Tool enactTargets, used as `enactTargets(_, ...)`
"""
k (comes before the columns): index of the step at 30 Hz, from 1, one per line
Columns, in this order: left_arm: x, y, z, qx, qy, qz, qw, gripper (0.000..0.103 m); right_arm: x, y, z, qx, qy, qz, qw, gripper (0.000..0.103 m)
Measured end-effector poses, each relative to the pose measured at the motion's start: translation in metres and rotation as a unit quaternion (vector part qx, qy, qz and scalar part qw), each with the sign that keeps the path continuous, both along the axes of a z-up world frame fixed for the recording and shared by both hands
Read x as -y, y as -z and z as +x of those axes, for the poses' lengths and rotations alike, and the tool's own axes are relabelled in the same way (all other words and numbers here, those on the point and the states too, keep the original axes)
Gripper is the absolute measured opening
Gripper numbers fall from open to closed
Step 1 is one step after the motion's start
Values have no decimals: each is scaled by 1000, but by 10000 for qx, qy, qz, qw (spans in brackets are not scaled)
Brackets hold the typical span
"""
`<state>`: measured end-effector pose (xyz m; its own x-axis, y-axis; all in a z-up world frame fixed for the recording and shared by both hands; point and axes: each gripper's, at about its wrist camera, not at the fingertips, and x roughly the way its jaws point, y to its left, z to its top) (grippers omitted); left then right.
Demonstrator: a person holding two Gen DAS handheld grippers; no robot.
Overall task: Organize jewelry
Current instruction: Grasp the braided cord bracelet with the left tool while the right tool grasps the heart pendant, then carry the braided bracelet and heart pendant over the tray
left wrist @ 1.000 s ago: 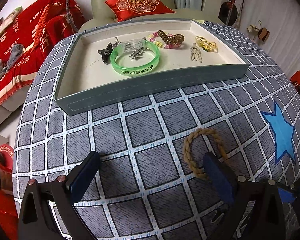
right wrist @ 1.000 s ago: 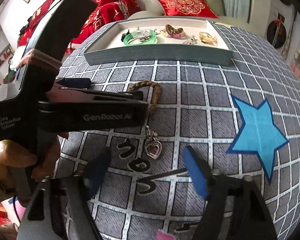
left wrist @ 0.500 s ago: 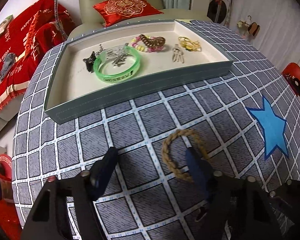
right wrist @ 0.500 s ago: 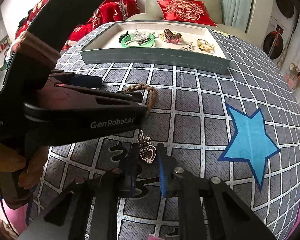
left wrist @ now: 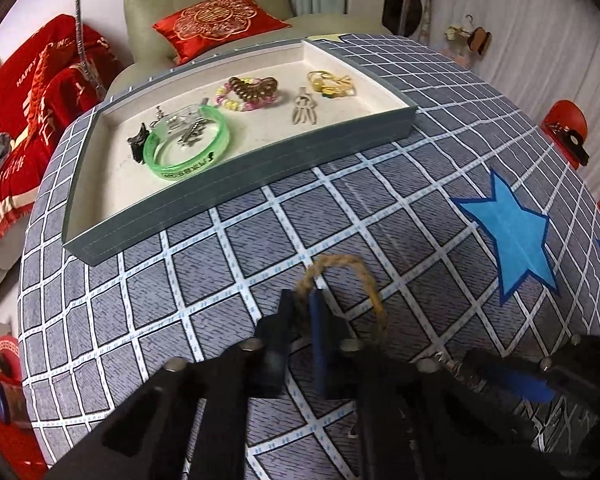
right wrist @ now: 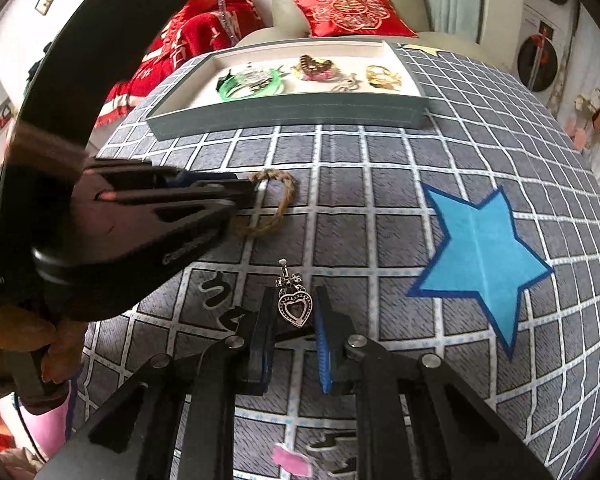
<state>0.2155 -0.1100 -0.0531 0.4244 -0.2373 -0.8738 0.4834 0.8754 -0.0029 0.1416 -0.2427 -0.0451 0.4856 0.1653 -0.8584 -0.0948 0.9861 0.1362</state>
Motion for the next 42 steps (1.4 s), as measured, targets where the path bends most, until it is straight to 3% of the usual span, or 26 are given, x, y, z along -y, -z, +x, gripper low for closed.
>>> enactTargets(22, -49, -34, -14, 238, -452, -895, 9947, 22, 45, -18, 3, 45, 524, 618, 9967, 19)
enactTargets(42, -72, -64, -1, 466, -621, -1212, 9896, 22, 43, -34, 34, 109, 458, 697, 9965, 19)
